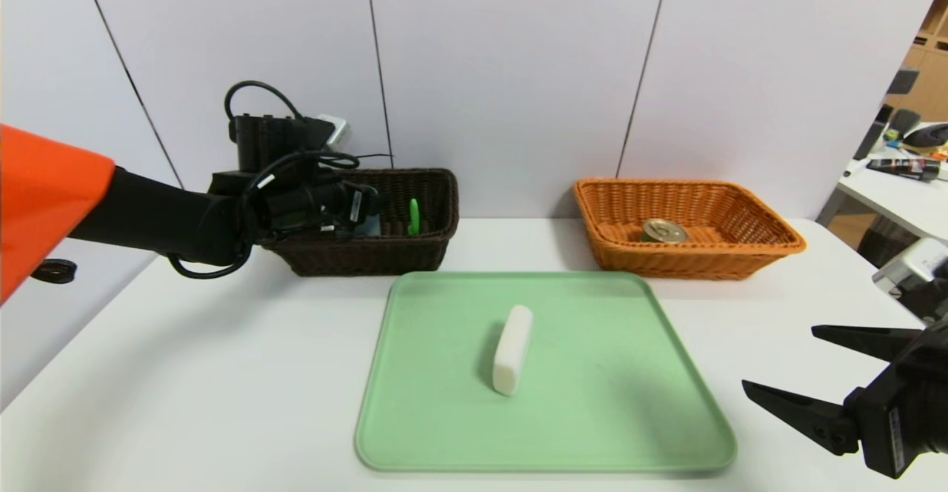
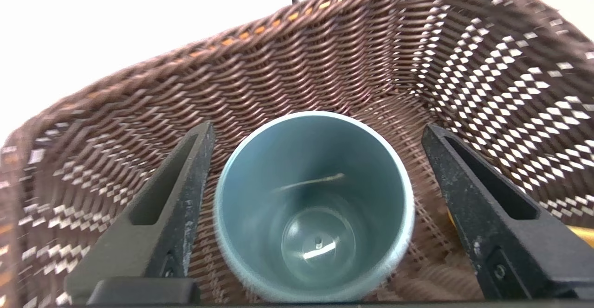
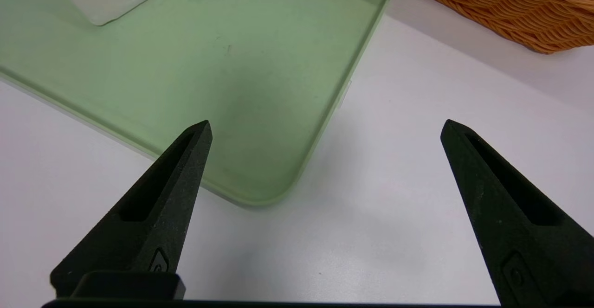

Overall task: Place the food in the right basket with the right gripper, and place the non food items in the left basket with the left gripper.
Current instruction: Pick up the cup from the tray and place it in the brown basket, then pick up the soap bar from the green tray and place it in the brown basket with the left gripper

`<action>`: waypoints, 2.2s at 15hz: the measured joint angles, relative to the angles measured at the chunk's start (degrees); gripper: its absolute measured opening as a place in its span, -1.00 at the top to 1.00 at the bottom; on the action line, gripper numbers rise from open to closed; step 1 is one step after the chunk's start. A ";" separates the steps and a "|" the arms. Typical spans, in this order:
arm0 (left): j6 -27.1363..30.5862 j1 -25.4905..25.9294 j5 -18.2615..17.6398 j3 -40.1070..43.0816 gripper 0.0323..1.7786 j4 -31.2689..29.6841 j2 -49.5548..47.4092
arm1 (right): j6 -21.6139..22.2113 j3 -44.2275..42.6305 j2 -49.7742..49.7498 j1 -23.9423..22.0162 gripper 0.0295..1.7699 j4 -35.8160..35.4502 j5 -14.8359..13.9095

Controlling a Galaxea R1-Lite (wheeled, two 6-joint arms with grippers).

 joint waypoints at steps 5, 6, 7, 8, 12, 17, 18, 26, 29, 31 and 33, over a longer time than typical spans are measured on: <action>0.61 0.50 -0.23 4.08 -0.84 0.41 -8.64 | 0.00 0.04 -0.09 0.24 -0.92 0.00 0.02; 0.90 0.59 -0.23 4.72 -0.85 0.50 -10.52 | 0.00 0.06 -0.13 0.39 -0.92 0.00 0.02; 1.07 0.61 -0.26 5.33 -0.86 0.72 -12.59 | 0.00 0.06 -0.16 0.50 -0.92 0.00 0.02; 1.15 0.63 -0.28 6.07 -0.86 1.29 -14.56 | -0.02 0.06 -0.20 0.52 -0.92 0.00 -0.05; 1.71 0.26 -0.28 10.75 -0.88 4.57 -23.09 | -0.02 0.06 -0.20 0.57 -0.92 0.00 -0.02; 1.68 -4.33 -0.37 14.64 -0.89 12.41 -34.62 | 0.01 -0.09 -0.20 0.94 -0.92 0.00 0.00; 1.67 -6.80 -0.21 16.19 -0.90 13.26 -36.55 | 0.01 -0.13 -0.20 0.94 -0.92 0.00 0.02; -2.24 -28.47 8.34 25.26 -0.90 13.57 -42.42 | -0.02 -0.13 -0.20 0.94 -0.92 0.00 -0.05; -6.14 -34.71 12.32 25.61 -0.90 13.48 -41.01 | 0.06 -0.17 -0.29 0.94 -0.92 0.00 -0.13; -7.69 -38.23 14.35 25.39 -0.90 12.98 -39.08 | 0.04 -0.16 -0.30 0.96 -0.92 0.02 -0.13; -8.85 -41.07 17.13 25.28 -0.90 10.06 -36.38 | 0.09 -0.07 -0.51 0.99 -0.92 0.00 -0.17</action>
